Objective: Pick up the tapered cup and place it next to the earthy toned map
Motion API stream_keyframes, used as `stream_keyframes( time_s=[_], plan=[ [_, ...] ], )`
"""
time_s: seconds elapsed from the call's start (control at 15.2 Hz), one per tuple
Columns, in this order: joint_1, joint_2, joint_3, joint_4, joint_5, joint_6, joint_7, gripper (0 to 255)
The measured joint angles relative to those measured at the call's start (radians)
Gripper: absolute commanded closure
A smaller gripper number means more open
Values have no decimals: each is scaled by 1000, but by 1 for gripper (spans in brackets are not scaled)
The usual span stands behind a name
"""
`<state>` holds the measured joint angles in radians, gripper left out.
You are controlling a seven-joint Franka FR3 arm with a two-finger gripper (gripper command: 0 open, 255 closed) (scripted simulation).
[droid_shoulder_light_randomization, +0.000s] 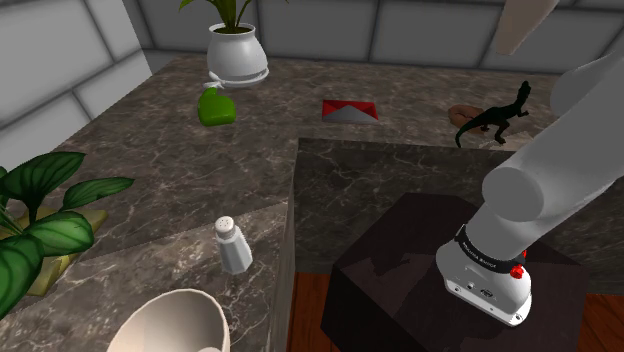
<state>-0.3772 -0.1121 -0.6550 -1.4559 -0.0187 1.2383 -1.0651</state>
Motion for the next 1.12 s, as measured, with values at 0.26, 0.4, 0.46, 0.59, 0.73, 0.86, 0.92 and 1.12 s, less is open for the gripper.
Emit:
stream_keyframes(
  time_s=[0.26, 0.4, 0.46, 0.59, 0.73, 0.86, 0.92, 1.12],
  plan=[
    [-81, 175, -103, 175, 91, -45, -166, 255],
    [-117, 221, -126, 203, 119, -43, -220, 255],
    [-125, 230, -131, 203, 123, -37, -232, 255],
    [-122, 224, -129, 173, 118, -10, -232, 255],
    [-112, 206, -125, 126, 105, 24, -224, 255],
    [-102, 183, -122, 78, 89, 56, -217, 255],
    [-99, 176, -120, 58, 85, 71, -214, 255],
    [-86, 147, -112, -12, 66, 120, -199, 255]
  ],
)
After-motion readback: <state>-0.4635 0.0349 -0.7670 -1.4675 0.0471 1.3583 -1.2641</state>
